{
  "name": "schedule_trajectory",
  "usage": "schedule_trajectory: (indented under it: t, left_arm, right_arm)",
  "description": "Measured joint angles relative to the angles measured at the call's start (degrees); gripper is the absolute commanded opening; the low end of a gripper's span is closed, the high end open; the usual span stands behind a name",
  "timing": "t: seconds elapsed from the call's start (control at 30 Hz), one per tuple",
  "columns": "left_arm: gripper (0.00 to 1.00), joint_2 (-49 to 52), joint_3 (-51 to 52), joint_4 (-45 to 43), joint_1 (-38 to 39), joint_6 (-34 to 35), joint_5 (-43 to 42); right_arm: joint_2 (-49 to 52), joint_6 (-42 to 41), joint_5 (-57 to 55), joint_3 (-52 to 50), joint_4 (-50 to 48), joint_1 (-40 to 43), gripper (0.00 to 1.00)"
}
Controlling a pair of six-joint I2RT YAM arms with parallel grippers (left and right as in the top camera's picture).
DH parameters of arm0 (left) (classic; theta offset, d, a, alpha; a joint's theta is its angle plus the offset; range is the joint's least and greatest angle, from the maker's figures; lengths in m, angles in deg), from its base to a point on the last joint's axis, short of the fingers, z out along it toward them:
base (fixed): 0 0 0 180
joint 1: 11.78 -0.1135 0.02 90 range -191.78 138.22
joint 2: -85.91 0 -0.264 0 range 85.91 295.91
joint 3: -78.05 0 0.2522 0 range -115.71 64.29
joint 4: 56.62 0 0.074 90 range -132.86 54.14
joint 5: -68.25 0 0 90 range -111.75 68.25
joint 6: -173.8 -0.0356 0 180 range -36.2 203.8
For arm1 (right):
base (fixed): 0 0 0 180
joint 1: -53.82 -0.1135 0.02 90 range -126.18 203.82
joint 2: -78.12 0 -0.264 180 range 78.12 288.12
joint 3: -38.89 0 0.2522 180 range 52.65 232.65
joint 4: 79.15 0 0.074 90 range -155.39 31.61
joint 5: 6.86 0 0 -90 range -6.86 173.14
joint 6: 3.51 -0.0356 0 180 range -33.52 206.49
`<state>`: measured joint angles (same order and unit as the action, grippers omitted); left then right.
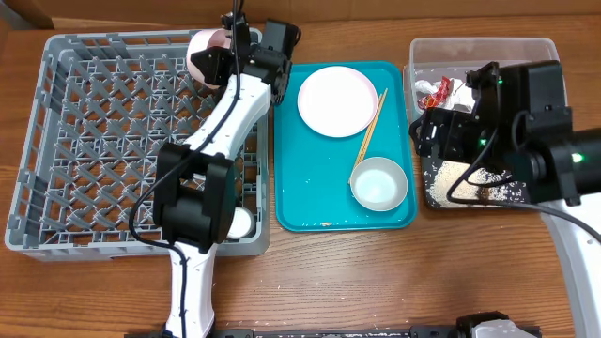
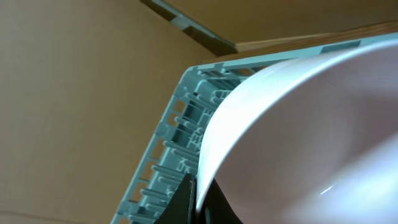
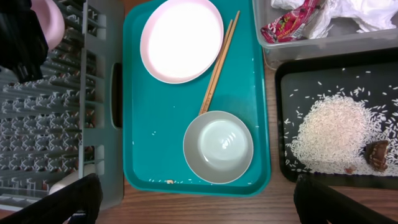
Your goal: Sort waste into correct bins and load items into the dishwasher
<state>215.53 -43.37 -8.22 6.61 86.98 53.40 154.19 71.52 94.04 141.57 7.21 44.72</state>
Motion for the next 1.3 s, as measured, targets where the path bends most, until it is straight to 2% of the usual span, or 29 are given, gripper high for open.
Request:
schedule_trajectory:
  t: [0.17, 0.27, 0.3, 0.33, 0.37, 0.5, 0.77, 0.87, 0.93, 1.03, 1.17, 1.3]
  left_arm:
    - [0.05, 0.8, -0.3, 0.0, 0.6, -0.8, 2.1]
    - [0.08, 1.0, -0.3, -1.0, 1.4, -4.7, 2.8]
    - [0.17, 1.0, -0.3, -1.1, 1.9, -6.1, 3.0]
    - [0.33, 1.1, -0.3, -1.0, 2.2, -7.1, 3.1]
    - [0.41, 1.2, -0.3, -0.7, 2.6, -8.2, 3.1]
    - [0.43, 2.6, -0.3, -0.4, 4.8, -10.9, 2.5]
    - [0.53, 2.8, -0.3, 0.2, 8.5, -11.8, 1.3]
    - [0.54, 2.8, -0.3, 3.0, 9.2, -12.2, 0.0]
    - [0.56, 2.8, -0.3, 6.3, 9.4, -12.0, -1.7]
    - [0.65, 2.8, -0.3, 11.1, 9.4, -9.7, -5.0]
    - [0.68, 2.1, -0.3, 14.9, 9.4, -5.1, -9.9]
    - [0.75, -2.1, -0.3, 16.5, 9.2, -0.2, -20.5]
  right_arm:
    - [1.0, 0.0, 0.0, 0.0, 0.0, 0.0, 1.00]
    - [1.0, 0.0, 0.0, 0.0, 0.0, 0.0, 1.00]
    - [1.0, 0.0, 0.0, 0.0, 0.0, 0.0, 1.00]
    - [1.0, 0.0, 0.0, 0.0, 0.0, 0.0, 1.00]
    - [1.0, 0.0, 0.0, 0.0, 0.1, 0.0, 1.00]
    - [1.0, 0.0, -0.2, 0.0, 0.1, 0.0, 1.00]
    - [1.0, 0.0, -0.4, 0.0, -0.1, 0.0, 1.00]
    - [1.0, 0.0, -0.4, 0.0, -0.1, 0.0, 1.00]
    - [1.0, 0.0, -0.4, 0.0, -0.1, 0.0, 1.00]
    - [1.0, 0.0, -0.4, 0.0, -0.1, 0.0, 1.00]
    - [1.0, 0.0, -0.5, 0.0, 0.0, 0.0, 1.00]
    - [1.0, 0.0, -0.4, 0.0, 0.0, 0.0, 1.00]
